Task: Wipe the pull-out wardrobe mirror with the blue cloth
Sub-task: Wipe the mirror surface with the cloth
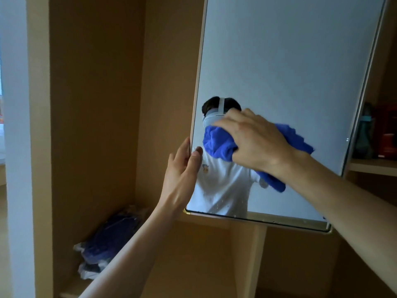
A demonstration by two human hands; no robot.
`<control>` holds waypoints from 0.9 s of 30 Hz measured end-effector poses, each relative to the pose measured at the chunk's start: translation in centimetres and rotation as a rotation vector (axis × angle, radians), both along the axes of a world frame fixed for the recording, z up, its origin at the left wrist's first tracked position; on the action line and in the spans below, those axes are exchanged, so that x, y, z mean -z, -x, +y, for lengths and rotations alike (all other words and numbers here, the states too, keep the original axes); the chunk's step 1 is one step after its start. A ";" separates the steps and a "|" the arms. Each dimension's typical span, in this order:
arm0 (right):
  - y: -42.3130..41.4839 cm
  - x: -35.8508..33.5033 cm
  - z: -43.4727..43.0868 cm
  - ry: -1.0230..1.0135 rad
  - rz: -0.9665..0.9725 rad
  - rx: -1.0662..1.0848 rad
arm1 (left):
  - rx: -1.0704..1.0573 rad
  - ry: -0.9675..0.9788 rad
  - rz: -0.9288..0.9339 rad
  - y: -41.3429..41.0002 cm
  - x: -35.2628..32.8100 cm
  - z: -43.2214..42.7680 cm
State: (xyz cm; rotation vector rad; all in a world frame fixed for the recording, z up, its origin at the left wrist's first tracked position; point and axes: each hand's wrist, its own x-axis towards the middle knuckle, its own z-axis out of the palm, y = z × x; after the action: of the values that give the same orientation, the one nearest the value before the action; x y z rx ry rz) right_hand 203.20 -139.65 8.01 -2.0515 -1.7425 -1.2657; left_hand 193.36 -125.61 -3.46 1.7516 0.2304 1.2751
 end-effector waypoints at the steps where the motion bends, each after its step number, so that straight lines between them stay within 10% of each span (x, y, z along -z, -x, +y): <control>1: -0.2 1.3 -0.3 0.028 0.007 -0.002 | -0.015 -0.009 0.000 -0.1 0.1 -0.1; 11: -1.4 6.8 -1.0 0.051 -0.048 -0.017 | -0.086 0.012 0.027 -1.2 1.0 -0.7; 27: -3.1 -2.7 -3.9 -0.136 -0.118 0.160 | -0.140 -0.002 0.059 -1.1 1.5 -1.9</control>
State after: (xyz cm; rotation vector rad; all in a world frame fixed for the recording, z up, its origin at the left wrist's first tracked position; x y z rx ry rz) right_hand 206.27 -143.58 10.74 -2.1127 -1.5147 -1.5356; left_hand 194.43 -127.50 -5.01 1.8022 0.3916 1.3236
